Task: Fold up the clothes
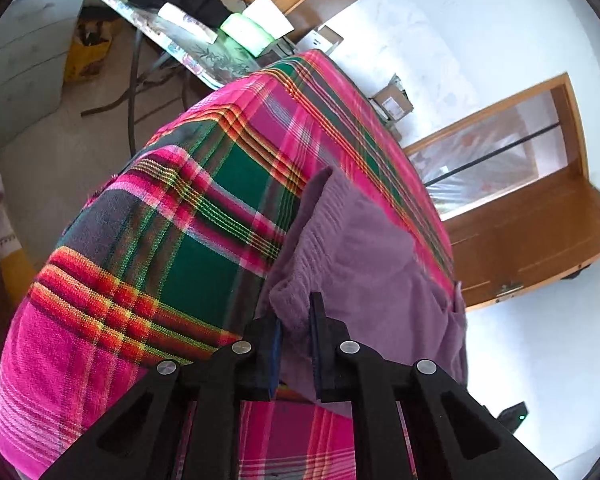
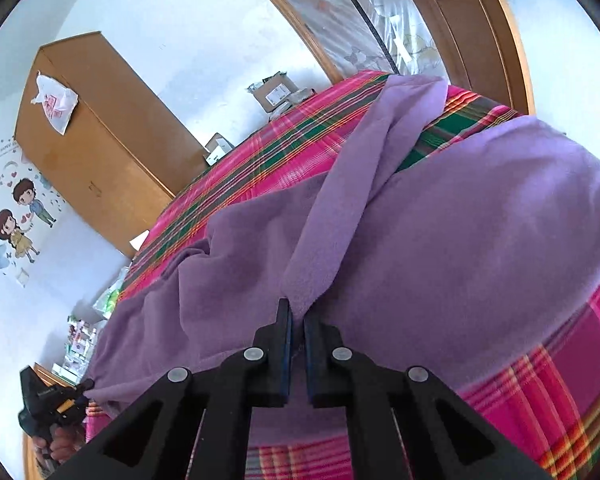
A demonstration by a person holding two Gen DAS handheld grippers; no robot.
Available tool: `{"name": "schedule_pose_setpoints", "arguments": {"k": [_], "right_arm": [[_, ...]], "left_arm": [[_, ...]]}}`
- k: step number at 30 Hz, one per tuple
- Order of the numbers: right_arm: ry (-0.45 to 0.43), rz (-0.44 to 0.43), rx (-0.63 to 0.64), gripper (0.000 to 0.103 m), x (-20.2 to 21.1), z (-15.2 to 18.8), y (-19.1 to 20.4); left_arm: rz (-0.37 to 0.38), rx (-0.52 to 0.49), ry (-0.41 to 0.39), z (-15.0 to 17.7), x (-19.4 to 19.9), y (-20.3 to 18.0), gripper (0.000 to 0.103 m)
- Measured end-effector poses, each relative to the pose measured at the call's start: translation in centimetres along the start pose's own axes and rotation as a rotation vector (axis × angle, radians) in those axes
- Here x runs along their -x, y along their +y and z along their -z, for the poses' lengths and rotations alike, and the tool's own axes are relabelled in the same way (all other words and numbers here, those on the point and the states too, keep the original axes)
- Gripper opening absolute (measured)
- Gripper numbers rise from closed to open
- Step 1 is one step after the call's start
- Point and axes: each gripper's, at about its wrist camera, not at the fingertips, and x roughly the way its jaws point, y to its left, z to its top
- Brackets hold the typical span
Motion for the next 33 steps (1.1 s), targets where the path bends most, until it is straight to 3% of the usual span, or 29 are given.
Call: {"name": "schedule_pose_setpoints", "arguments": {"k": [6,16,21,27,33], "right_arm": [[0.023,0.043,0.001,0.005,-0.6,0.9,-0.5],[-0.069,0.101,0.121,0.005,1.6,1.7,1.3],[-0.025,0.121,0.075,0.005,0.5,2.5,0.2],[-0.078,0.118,0.094,0.005,1.9,2.5,0.9],[-0.051,0.136,0.079,0.006,1.3,3.8,0.1]], "left_arm": [[0.010,0.018,0.006,0.1,0.1,0.3,0.014],[-0.001,0.014,-0.006,0.3,0.1,0.3,0.014],[-0.007,0.012,-0.006,0.4,0.3,0.2,0.016],[-0.021,0.002,-0.005,0.4,0.2,0.1,0.016],[-0.016,0.012,-0.002,0.4,0.1,0.3,0.017]]}}
